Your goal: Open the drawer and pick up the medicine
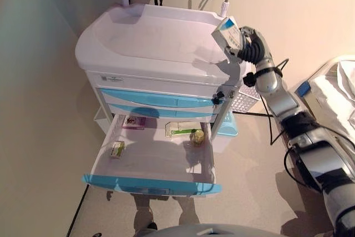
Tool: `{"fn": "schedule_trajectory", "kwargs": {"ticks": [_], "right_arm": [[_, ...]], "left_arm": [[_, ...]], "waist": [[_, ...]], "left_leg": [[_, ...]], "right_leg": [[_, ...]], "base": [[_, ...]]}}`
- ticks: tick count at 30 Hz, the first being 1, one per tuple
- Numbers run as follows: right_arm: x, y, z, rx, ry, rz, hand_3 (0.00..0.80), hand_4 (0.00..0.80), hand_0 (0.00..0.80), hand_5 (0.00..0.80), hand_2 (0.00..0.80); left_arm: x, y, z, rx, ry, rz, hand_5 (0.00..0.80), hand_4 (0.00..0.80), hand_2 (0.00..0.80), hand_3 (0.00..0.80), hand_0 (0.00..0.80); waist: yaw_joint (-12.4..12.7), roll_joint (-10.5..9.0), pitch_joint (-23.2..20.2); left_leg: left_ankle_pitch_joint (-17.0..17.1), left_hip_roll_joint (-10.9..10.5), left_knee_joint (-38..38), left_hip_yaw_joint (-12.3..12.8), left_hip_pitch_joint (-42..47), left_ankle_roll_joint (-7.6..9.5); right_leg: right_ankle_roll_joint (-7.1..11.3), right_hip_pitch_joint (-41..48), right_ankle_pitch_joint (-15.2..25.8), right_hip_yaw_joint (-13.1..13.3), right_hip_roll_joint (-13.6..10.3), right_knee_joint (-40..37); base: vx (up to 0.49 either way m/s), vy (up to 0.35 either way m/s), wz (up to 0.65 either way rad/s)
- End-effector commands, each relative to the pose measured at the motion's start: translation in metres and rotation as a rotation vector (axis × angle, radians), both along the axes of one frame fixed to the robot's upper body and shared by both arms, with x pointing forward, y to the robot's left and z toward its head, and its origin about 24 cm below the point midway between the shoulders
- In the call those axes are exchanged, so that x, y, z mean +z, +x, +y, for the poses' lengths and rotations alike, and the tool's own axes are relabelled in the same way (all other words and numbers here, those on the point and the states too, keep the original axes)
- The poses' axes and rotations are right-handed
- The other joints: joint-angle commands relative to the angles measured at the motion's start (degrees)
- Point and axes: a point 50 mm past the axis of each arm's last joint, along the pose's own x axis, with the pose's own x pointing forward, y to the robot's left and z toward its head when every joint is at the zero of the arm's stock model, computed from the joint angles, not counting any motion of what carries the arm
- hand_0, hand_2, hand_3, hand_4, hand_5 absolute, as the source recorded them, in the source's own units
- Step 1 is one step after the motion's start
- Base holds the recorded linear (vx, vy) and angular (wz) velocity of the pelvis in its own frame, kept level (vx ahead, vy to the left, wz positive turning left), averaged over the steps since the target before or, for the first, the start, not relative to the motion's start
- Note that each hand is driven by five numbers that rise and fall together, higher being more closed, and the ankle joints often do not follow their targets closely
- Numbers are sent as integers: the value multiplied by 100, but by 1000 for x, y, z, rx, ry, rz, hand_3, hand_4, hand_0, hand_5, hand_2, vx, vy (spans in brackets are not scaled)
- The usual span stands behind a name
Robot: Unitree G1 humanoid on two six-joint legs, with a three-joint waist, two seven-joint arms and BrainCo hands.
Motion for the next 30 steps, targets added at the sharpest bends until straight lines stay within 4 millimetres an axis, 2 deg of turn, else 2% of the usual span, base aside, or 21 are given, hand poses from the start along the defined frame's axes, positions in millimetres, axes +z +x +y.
{"fn": "schedule_trajectory", "kwargs": {"ticks": [1, 7, 11, 21, 30], "right_arm": [[39, 8, -1, -11, -11, -80, 800, 800, 800, 800, 800], [57, 19, 12, -20, -81, -69, 800, 800, 800, 800, 800], [61, 26, 17, -43, -113, -41, 800, 800, 800, 800, 800], [57, 37, 28, -79, -227, 38, 800, 800, 800, 800, 800], [50, 41, 27, -122, -291, 89, 800, 800, 800, 800, 800]], "left_arm": [[9, 6, 24, 6, 77, 3, 0, 0, 0, 0, 0], [11, 6, 29, 5, 96, 5, 0, 0, 0, 0, 0], [12, 8, 32, 10, 108, -2, 0, 0, 0, 0, 0], [15, 16, 36, -11, 124, -22, 0, 0, 0, 0, 0], [17, 23, 38, -29, 128, -47, 0, 0, 0, 0, 0]], "waist": [[203, -229, -4], [311, -375, 67], [380, -452, 106], [544, -587, 179], [697, -613, 240]], "left_leg": [[-105, -228, 184, -192, -326, 211], [-83, -245, 217, -243, -459, 211], [-73, -258, 236, -281, -529, 207], [-49, -297, 262, -425, -626, 206], [-26, -339, 273, -530, -721, 200]], "right_leg": [[267, -25, -127, -187, -7, 259], [275, -99, -79, -215, 2, 229], [283, -133, -56, -229, 6, 216], [297, -187, -46, -331, -3, 212], [309, -232, -28, -419, -14, 201]], "base": [[0, 0, 0], [-1, 0, 1], [-2, -3, 8], [6, 1, 7], [2, 4, 6]]}}
